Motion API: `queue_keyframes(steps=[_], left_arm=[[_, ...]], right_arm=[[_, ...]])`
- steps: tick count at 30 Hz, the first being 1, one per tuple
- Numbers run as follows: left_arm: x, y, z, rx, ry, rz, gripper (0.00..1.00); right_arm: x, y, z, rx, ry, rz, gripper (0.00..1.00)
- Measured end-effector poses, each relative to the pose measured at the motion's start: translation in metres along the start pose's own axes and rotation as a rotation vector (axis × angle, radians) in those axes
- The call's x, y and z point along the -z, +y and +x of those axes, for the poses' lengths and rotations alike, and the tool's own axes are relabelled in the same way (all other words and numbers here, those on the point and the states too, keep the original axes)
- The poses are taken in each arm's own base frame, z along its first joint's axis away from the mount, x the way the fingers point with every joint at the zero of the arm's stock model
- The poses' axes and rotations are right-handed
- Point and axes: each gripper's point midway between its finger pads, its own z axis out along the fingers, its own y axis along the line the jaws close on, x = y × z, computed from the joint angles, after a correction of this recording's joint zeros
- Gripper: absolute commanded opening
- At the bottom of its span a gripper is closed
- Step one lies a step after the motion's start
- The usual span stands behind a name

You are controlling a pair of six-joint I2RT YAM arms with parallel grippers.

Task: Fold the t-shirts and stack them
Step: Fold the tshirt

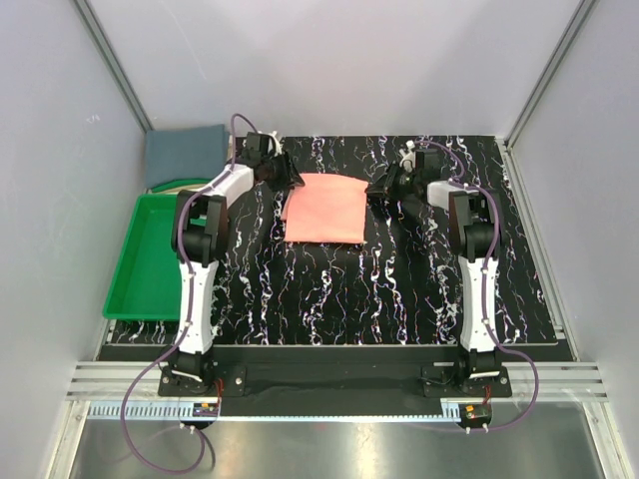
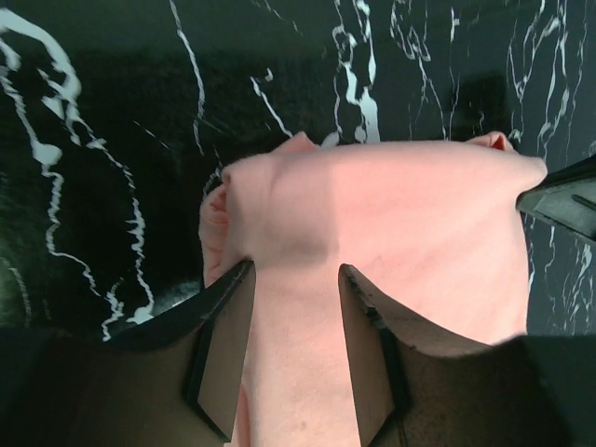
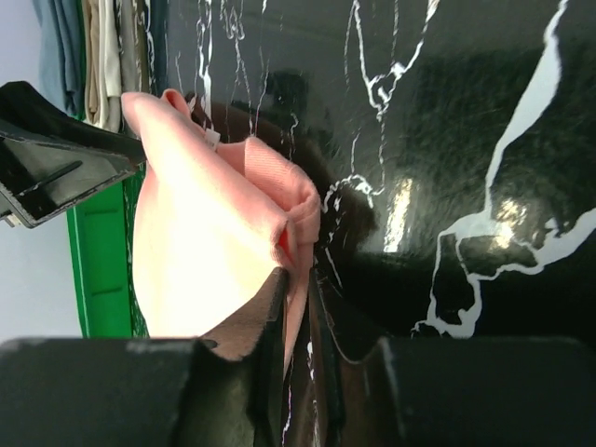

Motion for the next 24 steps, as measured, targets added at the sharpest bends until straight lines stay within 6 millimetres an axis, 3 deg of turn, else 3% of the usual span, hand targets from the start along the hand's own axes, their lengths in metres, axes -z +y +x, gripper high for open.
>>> queue_keyframes(steps=[5, 7, 11, 15, 18, 21, 24], left_arm=[[0.003, 0.014, -0.007, 0.042, -0.007, -0.016, 0.49], [0.005, 0.017, -0.006, 0.052, 0.002, -0.010, 0.51], [0.014, 0.016, -0.005, 0.051, 0.024, 0.008, 0.56], [0.041, 0.003, -0.002, 0.009, 0.028, 0.011, 0.58], [0.063, -0.010, -0.005, -0.025, 0.014, 0.021, 0.58], [0.070, -0.016, -0.005, -0.047, 0.007, 0.029, 0.58], [0.066, -0.006, 0.010, -0.040, 0.041, 0.013, 0.60]], right_arm=[[-0.001, 0.000, -0.005, -0.011, -0.011, 0.010, 0.36], [-0.001, 0.001, -0.007, -0.014, -0.012, 0.010, 0.46], [0.004, 0.010, -0.010, -0.014, -0.015, 0.008, 0.57], [0.017, 0.021, -0.006, -0.015, -0.011, 0.020, 0.64], [0.030, 0.032, -0.003, -0.011, -0.017, 0.023, 0.79], [0.044, 0.043, 0.004, -0.008, -0.017, 0.024, 0.81], [0.058, 0.050, 0.016, -0.008, -0.011, 0.029, 0.81]])
